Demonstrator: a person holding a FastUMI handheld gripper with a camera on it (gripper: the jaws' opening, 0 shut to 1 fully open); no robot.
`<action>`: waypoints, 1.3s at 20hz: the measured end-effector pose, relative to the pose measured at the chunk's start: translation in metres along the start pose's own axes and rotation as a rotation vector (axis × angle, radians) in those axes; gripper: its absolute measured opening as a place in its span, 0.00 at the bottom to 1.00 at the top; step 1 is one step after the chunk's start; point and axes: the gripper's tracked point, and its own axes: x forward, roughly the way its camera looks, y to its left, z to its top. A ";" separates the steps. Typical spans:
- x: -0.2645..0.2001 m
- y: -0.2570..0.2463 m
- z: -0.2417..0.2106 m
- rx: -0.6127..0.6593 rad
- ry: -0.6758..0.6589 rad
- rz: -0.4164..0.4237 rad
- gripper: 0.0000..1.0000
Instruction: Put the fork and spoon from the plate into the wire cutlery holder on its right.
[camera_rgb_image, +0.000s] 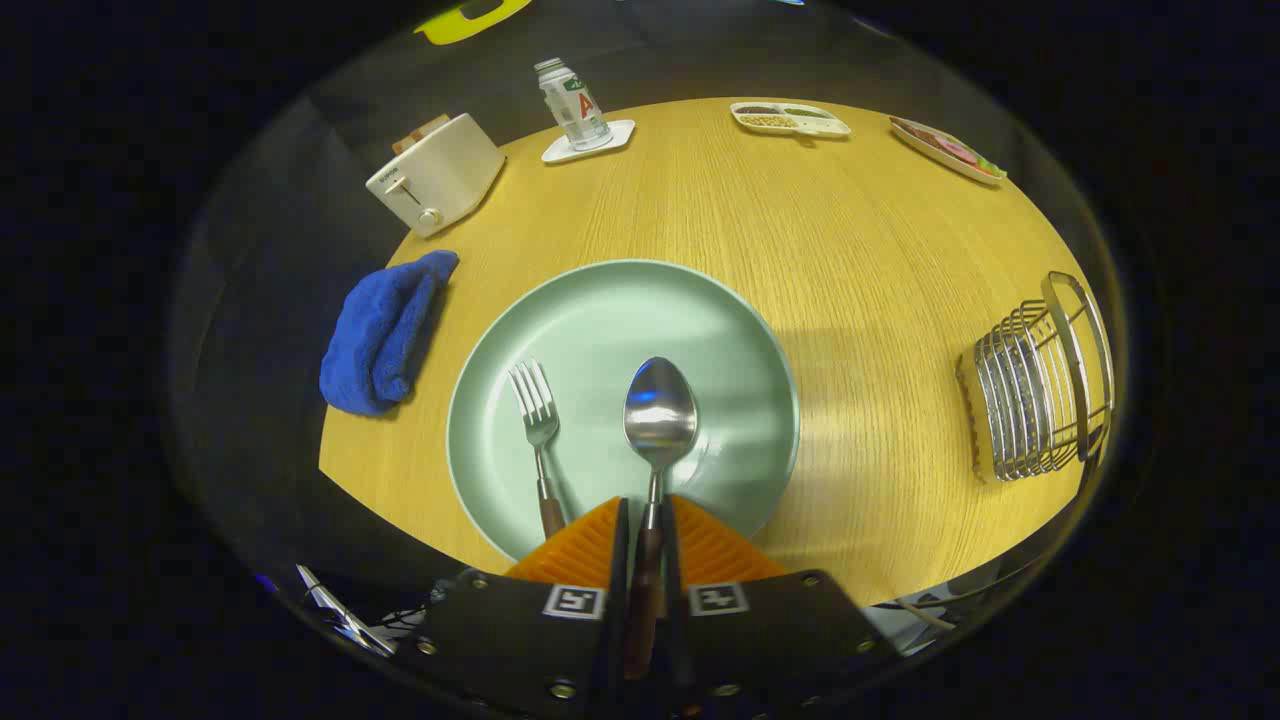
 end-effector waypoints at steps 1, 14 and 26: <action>-0.004 0.000 -0.003 -0.001 0.013 -0.001 0.09; -0.048 -0.002 0.024 -0.011 -0.114 0.053 0.02; -0.129 -0.118 0.048 0.205 -0.324 -0.160 0.02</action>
